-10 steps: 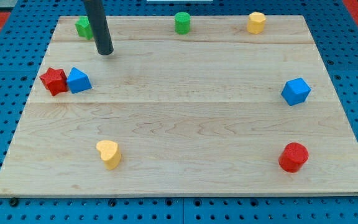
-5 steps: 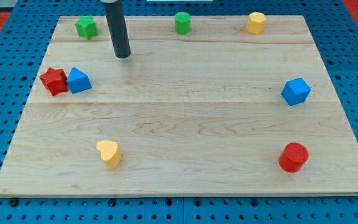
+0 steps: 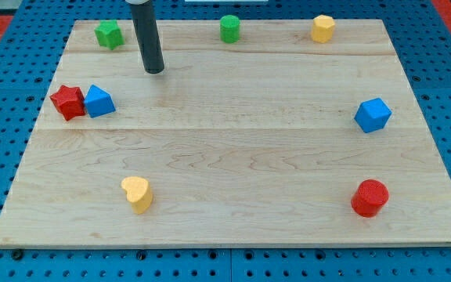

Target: Move the blue triangle to the bottom left corner

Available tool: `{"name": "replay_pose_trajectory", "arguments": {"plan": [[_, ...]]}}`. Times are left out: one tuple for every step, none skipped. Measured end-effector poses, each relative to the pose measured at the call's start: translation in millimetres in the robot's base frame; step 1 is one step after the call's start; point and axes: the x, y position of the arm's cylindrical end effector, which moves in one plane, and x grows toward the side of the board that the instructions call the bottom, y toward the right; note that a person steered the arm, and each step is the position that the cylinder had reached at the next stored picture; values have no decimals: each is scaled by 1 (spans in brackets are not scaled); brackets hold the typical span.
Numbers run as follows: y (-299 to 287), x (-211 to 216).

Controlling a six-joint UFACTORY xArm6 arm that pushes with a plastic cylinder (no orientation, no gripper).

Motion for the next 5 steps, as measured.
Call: {"name": "replay_pose_trajectory", "arguments": {"plan": [[0, 0], [0, 3], [-20, 35], [-44, 75], [-45, 38]]}}
